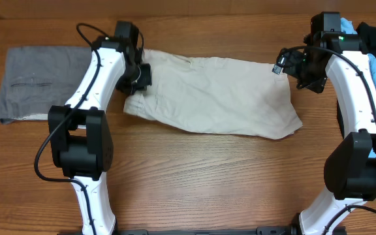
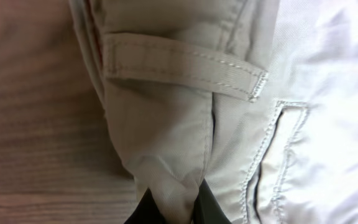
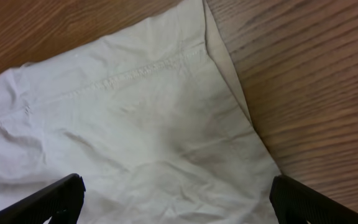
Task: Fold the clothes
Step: 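Tug the left end leftward with the left gripper to smooth it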
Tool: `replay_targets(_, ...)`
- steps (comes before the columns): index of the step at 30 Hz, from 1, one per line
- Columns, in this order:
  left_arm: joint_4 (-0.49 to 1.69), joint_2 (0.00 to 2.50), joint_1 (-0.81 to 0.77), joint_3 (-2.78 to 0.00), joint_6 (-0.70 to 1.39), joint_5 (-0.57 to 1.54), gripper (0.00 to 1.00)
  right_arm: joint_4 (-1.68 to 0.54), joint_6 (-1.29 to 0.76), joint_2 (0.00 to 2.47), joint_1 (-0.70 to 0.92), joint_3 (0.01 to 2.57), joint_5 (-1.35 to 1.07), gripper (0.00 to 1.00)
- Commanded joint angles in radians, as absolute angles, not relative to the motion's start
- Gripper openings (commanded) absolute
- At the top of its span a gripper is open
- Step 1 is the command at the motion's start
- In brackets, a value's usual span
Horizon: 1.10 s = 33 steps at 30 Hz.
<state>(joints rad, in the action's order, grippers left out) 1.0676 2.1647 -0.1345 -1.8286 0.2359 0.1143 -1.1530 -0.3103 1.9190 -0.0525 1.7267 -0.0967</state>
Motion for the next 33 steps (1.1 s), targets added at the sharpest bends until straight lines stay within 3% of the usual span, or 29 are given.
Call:
replay_targets(1,1.075,2.172,-0.138,-1.857,0.226,0.092,0.04,-1.161,-0.307,1.92,-0.057,1.734,-0.091,1.0)
replay_targets(9,1.046,2.172,-0.138,-1.763,0.256,0.007,0.04,-1.165,-0.307,1.923,-0.056,1.723,-0.091,1.0)
replay_targets(11,1.011,2.172,-0.138,-1.712,0.256,0.005,0.1,-1.165,-0.307,1.924,-0.056,1.722,-0.091,1.0)
replay_targets(12,0.993,2.172,-0.138,-1.686,0.256,-0.007,0.16,-1.165,-0.307,1.924,-0.056,1.722,-0.091,1.0)
replay_targets(13,0.97,2.172,-0.136,-1.657,0.258,-0.029,0.33,-1.165,-0.307,1.924,-0.056,1.722,-0.091,1.0)
replay_targets(14,0.954,2.172,-0.132,-1.634,0.259,-0.053,0.61,-1.165,-0.307,1.924,-0.056,1.722,-0.091,1.0)
replay_targets(15,0.944,2.172,-0.126,-1.62,0.259,-0.072,0.78,-1.165,-0.307,1.924,-0.056,1.722,-0.091,1.0)
replay_targets(17,0.951,2.172,-0.107,-1.621,0.258,-0.08,0.89,-1.165,-0.307,1.925,-0.056,1.722,-0.091,1.0)
replay_targets(24,1.1,2.167,-0.024,-1.752,0.226,0.074,0.91,-1.165,-0.307,1.925,-0.056,1.722,-0.091,1.0)
replay_targets(33,1.151,2.171,-0.001,-1.682,0.09,0.218,0.88,-1.161,-0.307,1.925,-0.056,1.722,-0.091,1.0)
